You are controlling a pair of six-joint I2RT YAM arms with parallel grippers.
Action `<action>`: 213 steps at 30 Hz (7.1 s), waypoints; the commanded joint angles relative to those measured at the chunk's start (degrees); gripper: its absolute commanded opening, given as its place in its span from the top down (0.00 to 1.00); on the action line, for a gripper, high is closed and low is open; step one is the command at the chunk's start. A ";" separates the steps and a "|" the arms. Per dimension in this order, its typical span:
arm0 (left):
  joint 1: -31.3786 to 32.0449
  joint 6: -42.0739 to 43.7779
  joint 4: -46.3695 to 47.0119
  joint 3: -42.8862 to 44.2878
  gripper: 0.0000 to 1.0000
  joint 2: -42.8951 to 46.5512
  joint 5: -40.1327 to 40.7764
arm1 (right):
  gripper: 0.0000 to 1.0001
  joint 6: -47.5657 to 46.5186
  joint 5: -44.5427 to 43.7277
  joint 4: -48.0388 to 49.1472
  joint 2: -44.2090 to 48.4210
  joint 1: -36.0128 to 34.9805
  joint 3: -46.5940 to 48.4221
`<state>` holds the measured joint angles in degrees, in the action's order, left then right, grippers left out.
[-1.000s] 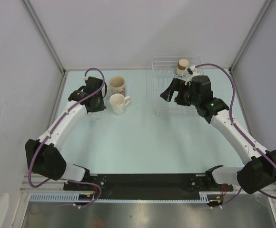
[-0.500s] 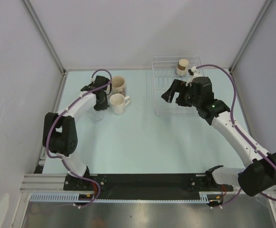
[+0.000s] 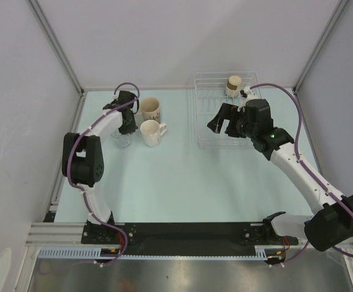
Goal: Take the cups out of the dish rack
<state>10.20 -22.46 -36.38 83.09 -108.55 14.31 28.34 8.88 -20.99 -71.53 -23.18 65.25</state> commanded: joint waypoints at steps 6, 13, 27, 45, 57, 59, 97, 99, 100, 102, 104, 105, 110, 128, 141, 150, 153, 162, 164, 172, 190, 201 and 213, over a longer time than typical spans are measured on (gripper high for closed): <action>-0.09 -0.22 1.40 0.85 1.00 -1.05 -0.68 | 0.03 -1.27 -1.24 0.25 -1.51 -0.29 1.72; -0.09 -0.75 0.79 0.41 0.85 -0.43 0.28 | 0.03 -1.00 -1.06 0.87 -2.30 -0.29 1.81; 1.40 -1.62 -2.46 1.99 0.48 7.03 2.48 | 0.03 -0.13 -0.27 2.18 -2.48 -0.29 1.10; 11.78 -4.17 -7.83 6.66 0.12 29.61 2.85 | 0.01 -3.98 -17.75 -7.22 -19.76 8.24 21.92; 14.06 -5.84 -3.52 -6.09 0.12 43.33 -5.69 | 0.02 -7.50 -26.19 -1.60 -40.52 8.24 40.03; 14.85 -6.54 -3.78 -7.67 0.12 43.95 -6.22 | 0.02 -8.47 -26.37 -1.24 -44.83 8.41 44.23; 18.72 -6.46 1.05 -21.65 0.12 50.81 -9.47 | 0.39 0.84 -31.29 -23.22 -4.41 -1.43 5.42; 18.98 -6.46 1.14 -22.27 0.12 50.81 -9.30 | 0.38 1.19 -31.21 -21.64 -4.06 -1.43 3.66; 19.07 -6.46 1.14 -22.53 0.12 50.81 -9.21 | 0.37 1.02 -31.64 -20.94 -4.41 -1.43 2.35; 19.33 -6.20 1.05 -23.06 0.12 51.07 -9.12 | 0.37 0.14 -32.26 -19.97 -5.37 -1.43 1.46; 19.42 -6.11 1.05 -23.41 0.12 51.25 -8.60 | 0.36 -0.39 -32.62 -18.12 -6.16 -1.43 0.84; 19.51 -6.02 0.96 -23.67 0.12 51.33 -8.51 | 0.36 -0.82 -32.62 -17.51 -6.34 -1.43 0.84; 19.60 -5.76 0.70 -23.59 0.12 51.25 -8.24 | 0.36 -1.09 -32.18 -15.04 -8.80 -1.43 2.68; 19.69 -4.53 0.35 -23.41 0.12 50.19 -6.84 | 0.44 -2.67 -25.76 -10.47 -20.07 1.56 13.50; 19.69 -4.09 1.49 -23.24 0.12 48.52 -7.45 | 0.44 -4.96 -26.91 -10.56 -29.70 4.37 25.27; 19.69 -3.82 1.31 -23.85 0.12 49.05 -7.54 | 0.56 -6.10 -26.64 -13.72 -36.49 4.64 24.85; 19.69 -3.91 1.31 -23.76 0.12 48.87 -7.54 | 0.68 -5.75 -26.03 -13.11 -35.35 4.72 22.56; 19.60 -4.52 1.84 -23.76 0.12 47.82 -8.77 | 1.00 -5.14 -26.20 -11.70 -27.97 3.58 11.75; 19.69 -4.61 1.84 -23.76 0.12 47.82 -8.94 | 1.00 -4.61 -26.20 -11.18 -26.04 3.40 8.51; 19.95 -5.14 2.80 -24.64 0.12 47.64 -9.56 | 1.00 -3.12 -26.37 -10.65 -21.29 1.82 2.69; 20.83 -6.19 2.81 -24.20 0.12 49.75 -8.51 | 0.39 -0.13 -25.32 -14.26 -44.39 8.15 48.90; 20.83 -5.67 2.10 -25.26 0.12 49.23 -8.59 | 0.26 -5.74 -27.43 -4.33 -60.39 10.35 62.80; 20.92 -4.35 1.93 -27.81 0.13 48.09 -7.71 | 0.05 -12.79 -32.18 1.13 -73.40 11.05 75.55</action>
<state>30.65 -27.81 -34.98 55.81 -60.10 5.82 16.75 -21.02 -23.00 -141.95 -13.13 137.03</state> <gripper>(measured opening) 0.875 0.940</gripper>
